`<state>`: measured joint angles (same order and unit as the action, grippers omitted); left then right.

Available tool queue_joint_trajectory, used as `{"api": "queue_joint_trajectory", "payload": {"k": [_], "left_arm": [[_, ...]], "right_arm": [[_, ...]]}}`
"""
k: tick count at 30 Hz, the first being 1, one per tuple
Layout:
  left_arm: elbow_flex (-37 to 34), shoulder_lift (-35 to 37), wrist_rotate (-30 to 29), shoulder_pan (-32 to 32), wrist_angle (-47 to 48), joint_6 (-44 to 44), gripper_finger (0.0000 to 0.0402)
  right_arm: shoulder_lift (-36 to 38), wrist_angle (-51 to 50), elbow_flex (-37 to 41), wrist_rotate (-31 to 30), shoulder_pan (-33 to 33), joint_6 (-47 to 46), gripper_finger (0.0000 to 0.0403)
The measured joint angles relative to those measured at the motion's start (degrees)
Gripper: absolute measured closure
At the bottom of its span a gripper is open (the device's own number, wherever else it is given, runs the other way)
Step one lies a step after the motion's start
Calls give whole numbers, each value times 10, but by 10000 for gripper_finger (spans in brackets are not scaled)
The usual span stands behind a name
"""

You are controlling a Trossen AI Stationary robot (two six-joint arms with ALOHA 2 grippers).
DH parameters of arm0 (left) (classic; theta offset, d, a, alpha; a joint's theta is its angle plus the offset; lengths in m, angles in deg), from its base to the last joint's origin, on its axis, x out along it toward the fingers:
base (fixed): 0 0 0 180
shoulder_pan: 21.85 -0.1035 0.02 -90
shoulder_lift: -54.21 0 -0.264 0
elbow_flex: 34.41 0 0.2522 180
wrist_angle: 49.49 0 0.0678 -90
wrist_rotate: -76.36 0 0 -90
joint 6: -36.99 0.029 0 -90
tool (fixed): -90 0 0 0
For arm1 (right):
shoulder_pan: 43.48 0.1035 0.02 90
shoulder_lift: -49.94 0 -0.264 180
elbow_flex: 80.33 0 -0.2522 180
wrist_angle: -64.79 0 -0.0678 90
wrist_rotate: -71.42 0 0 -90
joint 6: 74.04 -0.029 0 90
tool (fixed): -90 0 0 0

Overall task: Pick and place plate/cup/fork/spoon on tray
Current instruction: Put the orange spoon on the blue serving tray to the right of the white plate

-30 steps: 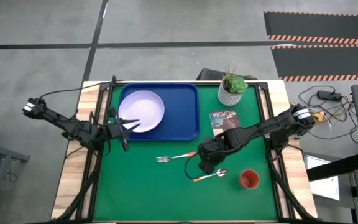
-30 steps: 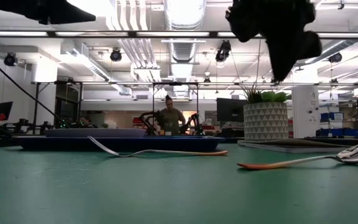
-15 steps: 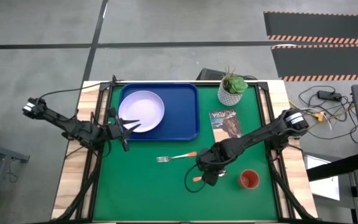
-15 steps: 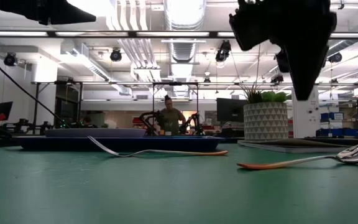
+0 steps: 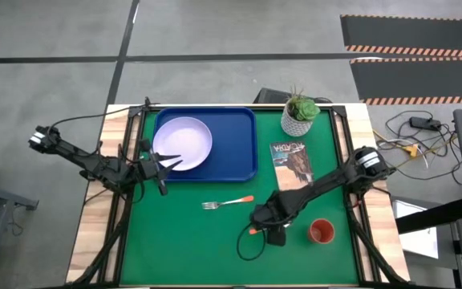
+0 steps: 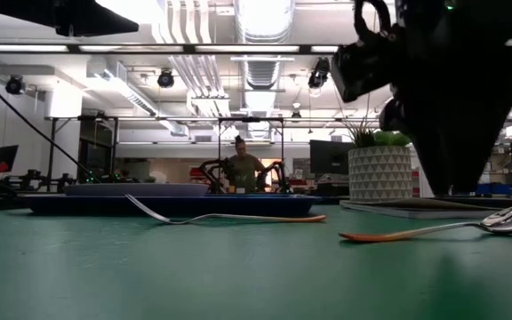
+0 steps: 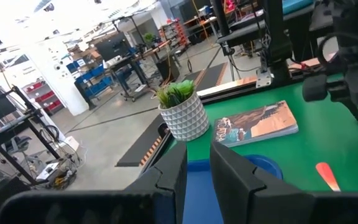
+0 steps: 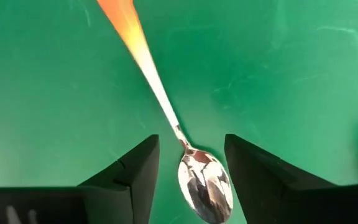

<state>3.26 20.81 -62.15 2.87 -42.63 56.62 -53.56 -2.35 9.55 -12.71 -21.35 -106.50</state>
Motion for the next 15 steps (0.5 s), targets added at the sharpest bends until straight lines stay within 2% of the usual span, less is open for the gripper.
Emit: {"api": "queue_joint_trajectory", "payload": {"k": [15], "left_arm": [[0, -22, 0, 0, -9, 1, 346]], "right_arm": [[-16, 46, 3, -11, 9, 49, 293]]}}
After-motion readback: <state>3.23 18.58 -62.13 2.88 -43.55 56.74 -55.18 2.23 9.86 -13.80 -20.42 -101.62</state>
